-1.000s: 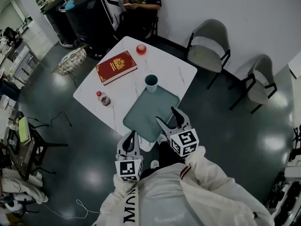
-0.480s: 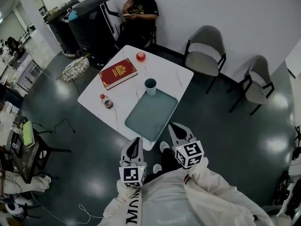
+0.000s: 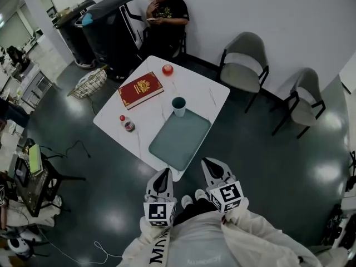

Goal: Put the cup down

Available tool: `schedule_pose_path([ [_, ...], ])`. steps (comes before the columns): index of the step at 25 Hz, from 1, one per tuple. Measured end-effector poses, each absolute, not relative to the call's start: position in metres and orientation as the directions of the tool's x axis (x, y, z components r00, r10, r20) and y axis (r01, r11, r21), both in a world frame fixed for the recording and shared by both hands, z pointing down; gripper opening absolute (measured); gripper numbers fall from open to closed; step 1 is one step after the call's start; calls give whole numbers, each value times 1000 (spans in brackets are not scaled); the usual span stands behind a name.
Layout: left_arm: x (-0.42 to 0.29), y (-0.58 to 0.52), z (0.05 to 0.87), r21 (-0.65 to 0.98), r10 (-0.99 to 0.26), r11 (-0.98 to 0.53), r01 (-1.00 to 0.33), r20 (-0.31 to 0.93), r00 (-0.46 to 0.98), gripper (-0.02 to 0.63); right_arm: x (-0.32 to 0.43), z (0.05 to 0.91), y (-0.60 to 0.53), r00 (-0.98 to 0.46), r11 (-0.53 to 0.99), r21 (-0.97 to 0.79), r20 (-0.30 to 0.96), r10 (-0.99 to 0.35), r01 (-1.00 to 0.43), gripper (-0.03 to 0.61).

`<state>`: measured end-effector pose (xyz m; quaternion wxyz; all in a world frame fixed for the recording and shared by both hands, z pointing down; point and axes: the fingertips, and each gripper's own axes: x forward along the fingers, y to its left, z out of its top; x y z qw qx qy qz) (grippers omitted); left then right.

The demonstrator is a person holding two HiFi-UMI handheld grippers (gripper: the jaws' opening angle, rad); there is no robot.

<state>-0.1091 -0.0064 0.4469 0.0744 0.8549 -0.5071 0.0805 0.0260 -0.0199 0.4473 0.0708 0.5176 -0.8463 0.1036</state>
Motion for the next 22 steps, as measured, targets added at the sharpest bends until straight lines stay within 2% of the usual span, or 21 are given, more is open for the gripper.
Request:
schedule_pose_path([
  [6,-110,-15,439,41,-870,-447,-894,213,445,12,19,434,-25,-490,479,-101,205,-847,-872,6],
  [22,-60,-37,405,-35,-897,-429,-903,135,421,12,39,412,-34,-572,561,-114,172,-802,-820,5],
])
